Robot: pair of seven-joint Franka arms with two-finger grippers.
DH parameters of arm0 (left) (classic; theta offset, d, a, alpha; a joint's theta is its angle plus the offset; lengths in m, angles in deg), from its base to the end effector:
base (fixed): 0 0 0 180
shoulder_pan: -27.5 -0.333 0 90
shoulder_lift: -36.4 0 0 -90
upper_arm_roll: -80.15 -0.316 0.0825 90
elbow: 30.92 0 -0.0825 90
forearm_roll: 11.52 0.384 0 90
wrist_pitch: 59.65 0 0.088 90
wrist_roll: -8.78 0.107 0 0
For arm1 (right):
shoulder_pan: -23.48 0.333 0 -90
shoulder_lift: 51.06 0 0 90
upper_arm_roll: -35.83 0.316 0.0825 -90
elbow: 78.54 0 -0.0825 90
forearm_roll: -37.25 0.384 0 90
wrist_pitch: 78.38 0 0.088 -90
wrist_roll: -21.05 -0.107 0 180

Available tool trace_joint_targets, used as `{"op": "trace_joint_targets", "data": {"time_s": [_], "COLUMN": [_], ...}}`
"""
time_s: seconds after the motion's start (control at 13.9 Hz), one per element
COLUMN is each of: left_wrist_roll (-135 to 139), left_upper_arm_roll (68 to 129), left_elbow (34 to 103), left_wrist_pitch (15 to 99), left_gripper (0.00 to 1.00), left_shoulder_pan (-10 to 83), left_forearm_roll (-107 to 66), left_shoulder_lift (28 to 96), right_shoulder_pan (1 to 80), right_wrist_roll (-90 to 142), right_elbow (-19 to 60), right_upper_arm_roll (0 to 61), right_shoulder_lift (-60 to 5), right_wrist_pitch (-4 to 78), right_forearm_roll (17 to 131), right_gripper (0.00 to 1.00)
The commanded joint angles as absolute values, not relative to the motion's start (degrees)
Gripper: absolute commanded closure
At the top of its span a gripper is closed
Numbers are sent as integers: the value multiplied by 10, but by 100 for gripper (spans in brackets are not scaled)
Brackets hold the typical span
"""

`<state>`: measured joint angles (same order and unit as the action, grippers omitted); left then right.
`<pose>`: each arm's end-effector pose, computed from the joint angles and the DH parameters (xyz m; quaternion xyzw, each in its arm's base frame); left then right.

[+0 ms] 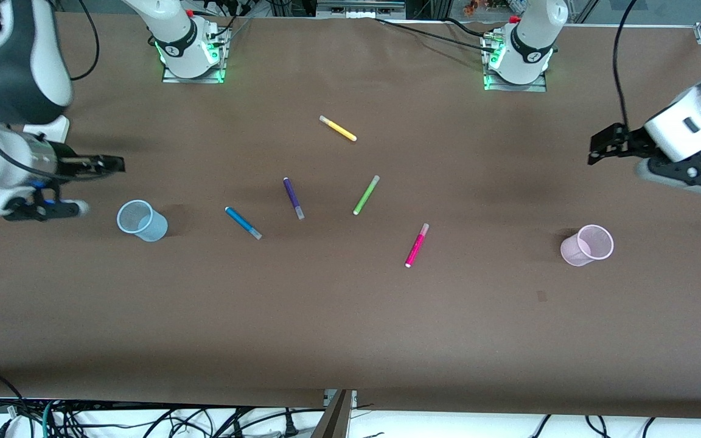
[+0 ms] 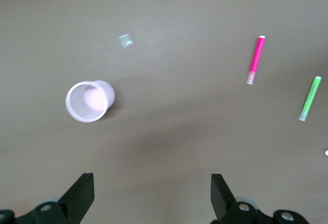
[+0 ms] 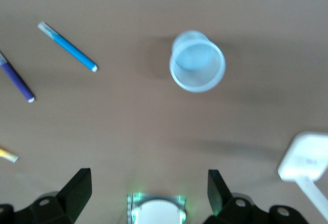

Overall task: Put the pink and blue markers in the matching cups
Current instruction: 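Reach the right gripper to the blue marker while the left gripper reaches the pink marker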

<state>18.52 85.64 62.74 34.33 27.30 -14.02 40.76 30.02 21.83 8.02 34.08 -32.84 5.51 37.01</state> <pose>0.5755 -0.0559 0.5573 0.9908 -0.1284 -0.0341 0.0267 0.6113 0.0529 0.4579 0.9823 0.0478 -0.1809 0.0133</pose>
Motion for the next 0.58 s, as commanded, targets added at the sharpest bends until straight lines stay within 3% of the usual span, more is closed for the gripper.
{"op": "trace_joint_targets", "data": {"time_s": [0.0, 0.36, 0.5], "left_wrist_roll": [165, 106, 75], "left_upper_arm_roll": [890, 975, 972], "left_elbow": [634, 638, 643], "left_wrist_pitch": [405, 547, 592], "left_gripper": [0, 0, 0], "left_shoulder_pan": [289, 307, 345], "left_forearm_roll": [-149, -146, -142], "left_shoulder_lift": [460, 601, 641], "right_shoulder_pan": [335, 397, 425], "right_wrist_roll": [215, 223, 220], "right_elbow": [73, 79, 79], "right_upper_arm_roll": [340, 340, 340], "right_shoulder_lift": [-283, -196, -167], "right_wrist_pitch": [102, 228, 270], "right_forearm_roll": [381, 435, 435], "right_gripper": [0, 0, 0]}}
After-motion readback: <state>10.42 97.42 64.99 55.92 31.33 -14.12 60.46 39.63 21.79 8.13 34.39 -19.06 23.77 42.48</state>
